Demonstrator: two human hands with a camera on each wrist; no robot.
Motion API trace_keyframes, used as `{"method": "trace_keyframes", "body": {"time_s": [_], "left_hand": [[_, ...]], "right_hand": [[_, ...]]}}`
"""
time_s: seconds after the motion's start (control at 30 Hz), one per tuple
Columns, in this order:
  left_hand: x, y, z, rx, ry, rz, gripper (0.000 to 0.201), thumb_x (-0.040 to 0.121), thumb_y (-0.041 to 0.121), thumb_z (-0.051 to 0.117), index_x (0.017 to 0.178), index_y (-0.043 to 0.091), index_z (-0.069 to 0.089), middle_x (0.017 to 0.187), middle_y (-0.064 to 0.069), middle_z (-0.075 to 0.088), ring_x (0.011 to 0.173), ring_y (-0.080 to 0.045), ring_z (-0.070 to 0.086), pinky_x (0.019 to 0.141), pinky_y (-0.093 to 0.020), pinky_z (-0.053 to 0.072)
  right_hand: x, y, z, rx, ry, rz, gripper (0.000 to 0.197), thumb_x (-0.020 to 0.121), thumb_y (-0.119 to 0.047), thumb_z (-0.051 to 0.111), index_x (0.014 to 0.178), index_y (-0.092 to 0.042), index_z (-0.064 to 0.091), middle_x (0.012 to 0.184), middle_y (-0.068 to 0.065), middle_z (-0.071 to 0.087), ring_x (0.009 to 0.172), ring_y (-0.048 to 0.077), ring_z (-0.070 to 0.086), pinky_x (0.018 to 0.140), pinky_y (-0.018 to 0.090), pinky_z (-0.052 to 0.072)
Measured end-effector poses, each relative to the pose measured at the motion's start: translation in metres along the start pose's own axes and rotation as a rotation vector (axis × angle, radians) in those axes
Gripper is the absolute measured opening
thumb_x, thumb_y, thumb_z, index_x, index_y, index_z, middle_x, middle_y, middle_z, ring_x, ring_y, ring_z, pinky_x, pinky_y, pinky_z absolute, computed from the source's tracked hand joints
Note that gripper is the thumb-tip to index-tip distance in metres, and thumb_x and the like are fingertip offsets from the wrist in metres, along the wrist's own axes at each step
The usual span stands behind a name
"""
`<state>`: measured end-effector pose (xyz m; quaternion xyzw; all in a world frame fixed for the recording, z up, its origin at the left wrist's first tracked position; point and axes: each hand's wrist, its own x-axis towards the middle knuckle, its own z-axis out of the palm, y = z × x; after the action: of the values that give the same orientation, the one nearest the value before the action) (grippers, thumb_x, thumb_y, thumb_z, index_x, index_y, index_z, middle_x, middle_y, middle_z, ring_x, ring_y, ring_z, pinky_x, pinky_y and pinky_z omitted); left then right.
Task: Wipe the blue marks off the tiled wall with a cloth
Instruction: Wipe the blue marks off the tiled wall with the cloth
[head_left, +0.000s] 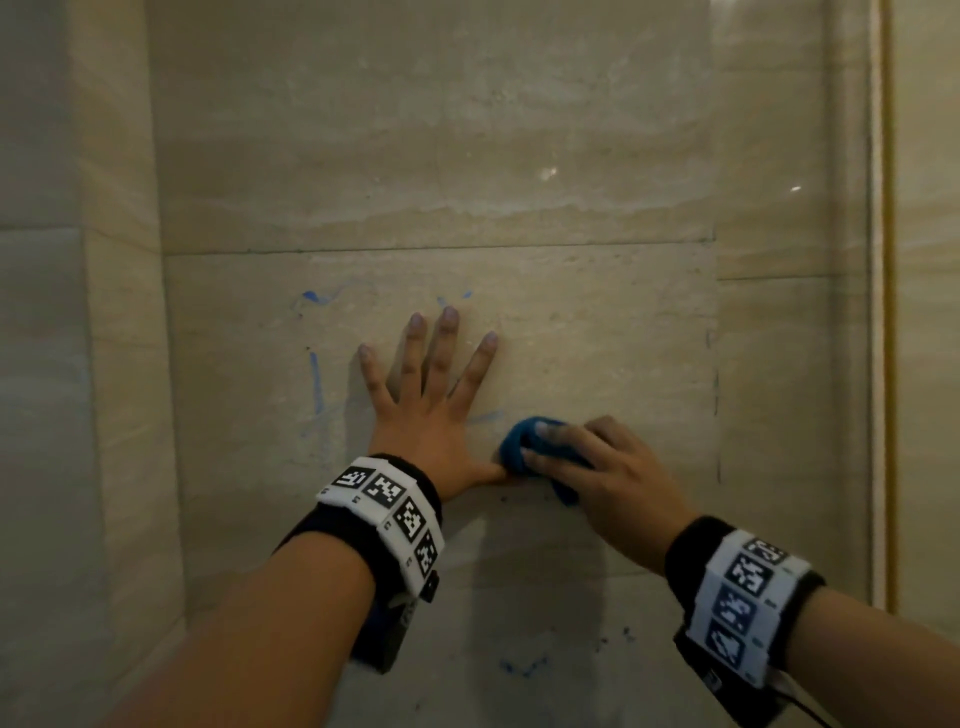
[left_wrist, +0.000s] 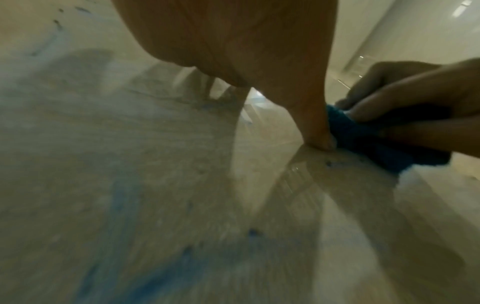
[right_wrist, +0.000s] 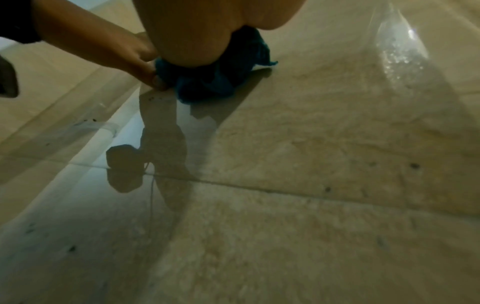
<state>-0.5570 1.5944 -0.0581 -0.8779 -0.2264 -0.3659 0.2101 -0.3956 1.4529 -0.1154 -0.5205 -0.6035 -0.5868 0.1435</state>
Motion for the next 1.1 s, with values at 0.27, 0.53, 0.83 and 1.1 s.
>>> {"method": "trace_keyframes", "body": {"time_s": [0.27, 0.53, 0.83, 1.1], "left_hand": [[-0.034, -0.014, 0.027, 0.056, 0.052, 0.112, 0.133, 0.047, 0.093, 0.043, 0.152, 0.031, -0.011, 0.159, -0.007, -0.016, 0.146, -0.031, -0.013, 0.108, -0.067, -0.007], [-0.032, -0.014, 0.033, 0.093, 0.072, 0.095, 0.143, 0.046, 0.091, 0.055, 0.142, 0.033, -0.034, 0.149, -0.004, -0.041, 0.138, -0.029, -0.036, 0.105, -0.066, -0.018], [-0.032, -0.012, 0.028, 0.077, 0.048, 0.089, 0.139, 0.049, 0.092, 0.051, 0.139, 0.034, -0.036, 0.147, -0.002, -0.045, 0.135, -0.027, -0.041, 0.104, -0.065, -0.022], [-0.032, -0.008, 0.021, 0.080, -0.041, 0.053, 0.135, 0.055, 0.090, 0.052, 0.130, 0.035, -0.047, 0.135, -0.001, -0.057, 0.127, -0.028, -0.050, 0.103, -0.066, -0.022]], "right_hand": [[0.016, 0.000, -0.012, 0.015, -0.028, 0.082, 0.049, 0.068, -0.003, 0.082, 0.113, -0.015, 0.067, 0.117, 0.013, 0.059, 0.083, 0.031, 0.049, 0.070, 0.041, 0.053], [0.024, -0.013, -0.002, 0.039, -0.021, 0.074, 0.047, 0.070, -0.005, 0.079, 0.114, -0.018, 0.067, 0.124, 0.009, 0.050, 0.085, 0.028, 0.042, 0.072, 0.040, 0.052], [-0.009, -0.015, -0.003, 0.077, -0.165, -0.130, 0.046, 0.069, -0.007, 0.079, 0.111, -0.020, 0.065, 0.121, 0.009, 0.053, 0.087, 0.026, 0.042, 0.066, 0.039, 0.052], [0.022, -0.012, -0.003, 0.021, -0.008, 0.118, 0.050, 0.071, -0.005, 0.075, 0.118, -0.017, 0.062, 0.124, 0.009, 0.042, 0.088, 0.028, 0.038, 0.072, 0.042, 0.050]]}}
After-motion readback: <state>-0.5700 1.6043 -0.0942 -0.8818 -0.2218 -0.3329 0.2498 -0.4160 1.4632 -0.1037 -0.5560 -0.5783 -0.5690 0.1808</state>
